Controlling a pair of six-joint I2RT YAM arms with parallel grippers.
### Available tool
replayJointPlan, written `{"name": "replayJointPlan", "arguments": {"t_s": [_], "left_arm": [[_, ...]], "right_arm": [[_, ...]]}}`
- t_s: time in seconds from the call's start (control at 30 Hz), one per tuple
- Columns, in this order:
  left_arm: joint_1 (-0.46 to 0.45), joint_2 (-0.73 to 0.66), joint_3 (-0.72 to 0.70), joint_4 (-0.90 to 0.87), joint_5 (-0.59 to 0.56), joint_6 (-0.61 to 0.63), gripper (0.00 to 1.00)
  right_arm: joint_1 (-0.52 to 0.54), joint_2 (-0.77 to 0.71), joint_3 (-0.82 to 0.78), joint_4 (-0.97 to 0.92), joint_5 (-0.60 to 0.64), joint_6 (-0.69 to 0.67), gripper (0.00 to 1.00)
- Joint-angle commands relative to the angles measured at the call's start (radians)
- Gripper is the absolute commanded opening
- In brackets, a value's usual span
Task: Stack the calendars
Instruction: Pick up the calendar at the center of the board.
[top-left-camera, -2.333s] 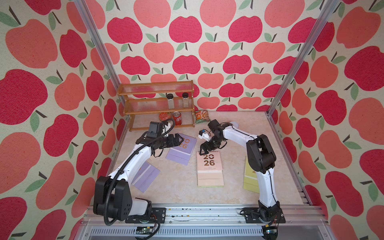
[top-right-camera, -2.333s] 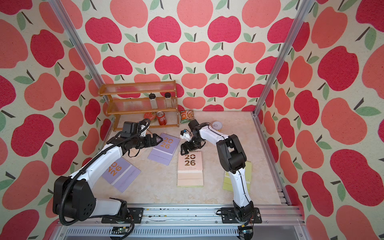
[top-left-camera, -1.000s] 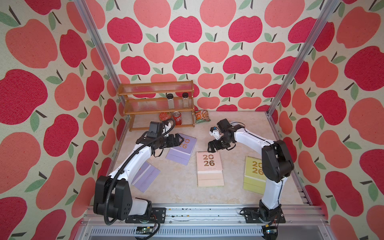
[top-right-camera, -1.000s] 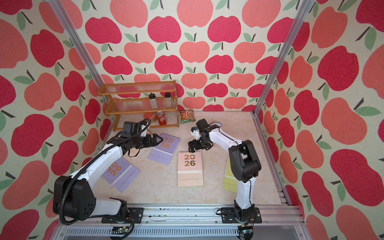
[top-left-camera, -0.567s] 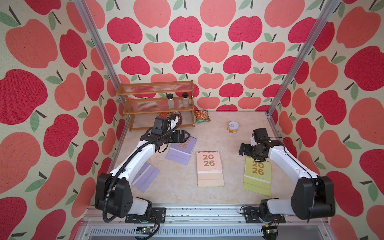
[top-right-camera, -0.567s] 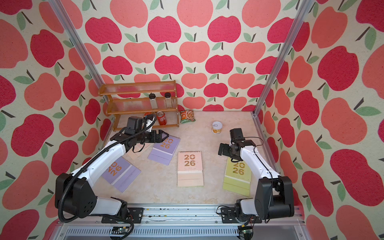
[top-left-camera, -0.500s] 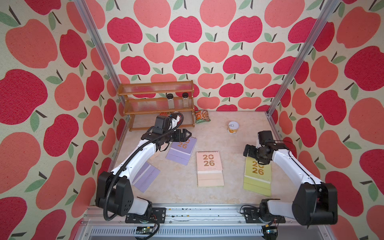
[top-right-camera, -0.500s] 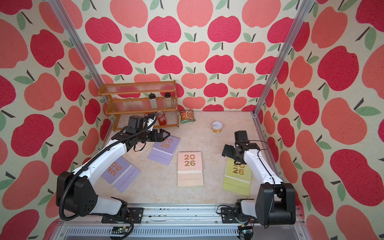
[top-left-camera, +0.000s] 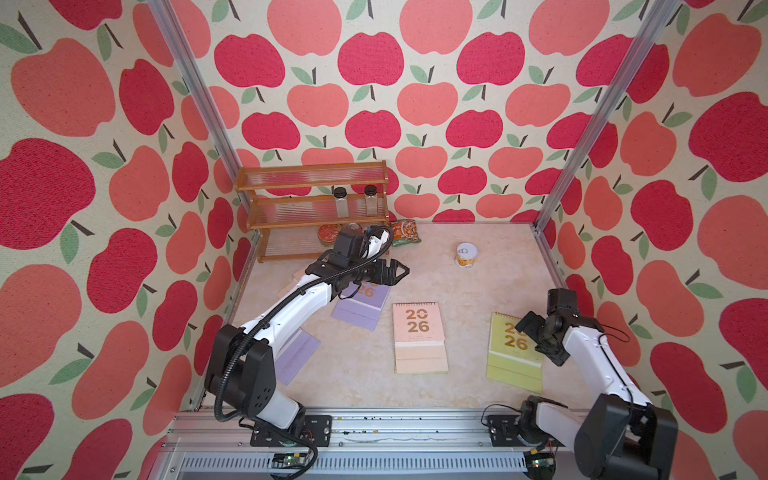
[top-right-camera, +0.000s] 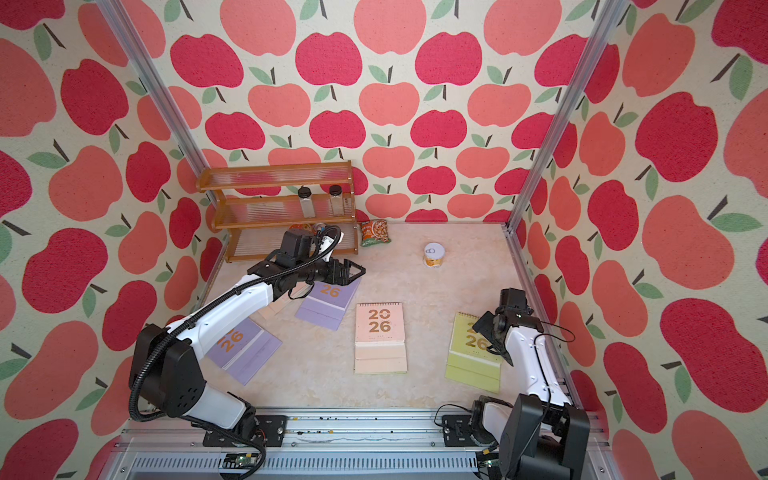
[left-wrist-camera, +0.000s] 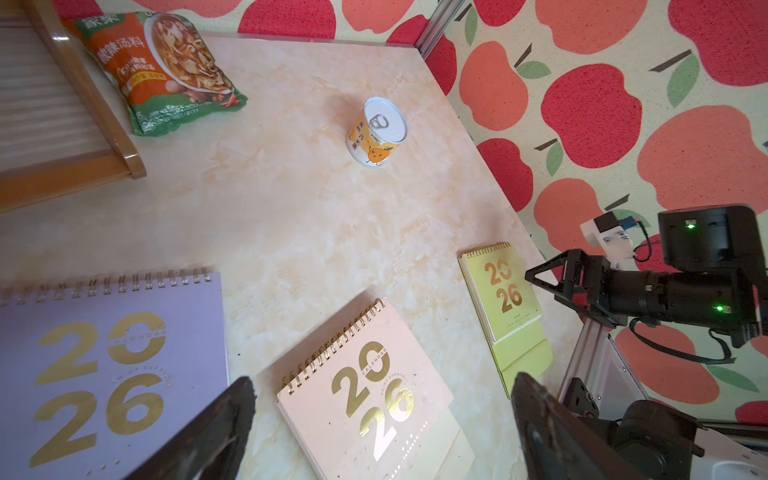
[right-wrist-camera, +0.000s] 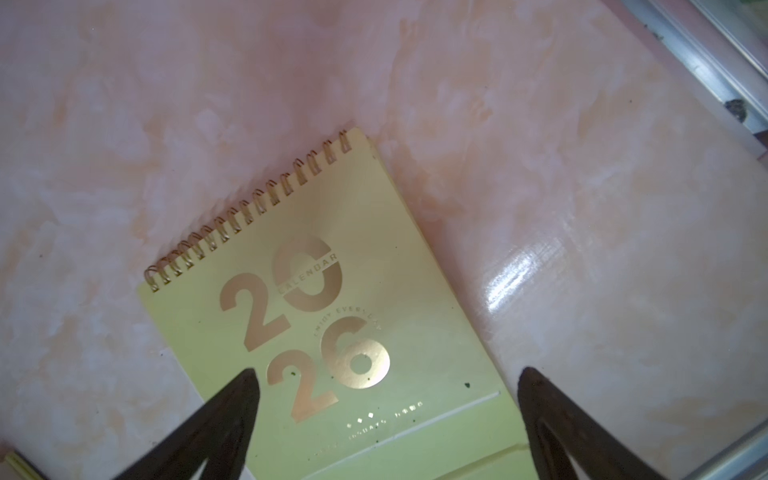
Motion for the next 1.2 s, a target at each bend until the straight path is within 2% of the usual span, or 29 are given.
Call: {"name": "replayJointPlan", "arguments": {"t_s": [0.0, 0.47, 0.77, 0.97, 1.17], "left_arm": [[-0.021, 0.018, 0.04, 0.03, 0.023, -0.012, 0.94], [-0.111, 0.134, 0.156, -0.026, 0.044, -0.017, 0.94], [-0.235, 0.355, 0.362, -0.121, 0.081, -0.037, 0.93], [-0.337, 0.512, 0.494, -0.195, 0.08, -0.062, 0.92], [-0.374, 0.651, 0.612, -0.229, 0.105, -0.116, 0.91]], "right_arm": [[-0.038, 0.028, -0.045, 0.032, -0.025, 0.034, 0.99], [-0.039, 0.085, -0.137, 0.236, -0.317, 0.006, 0.97], [0.014, -0.01, -0.18, 0.223, -0.374, 0.026, 0.96], [0.017, -0.012, -0.177, 0.19, -0.4, -0.033, 0.96], [0.017, 0.01, -0.169, 0.171, -0.386, -0.095, 0.96]]}}
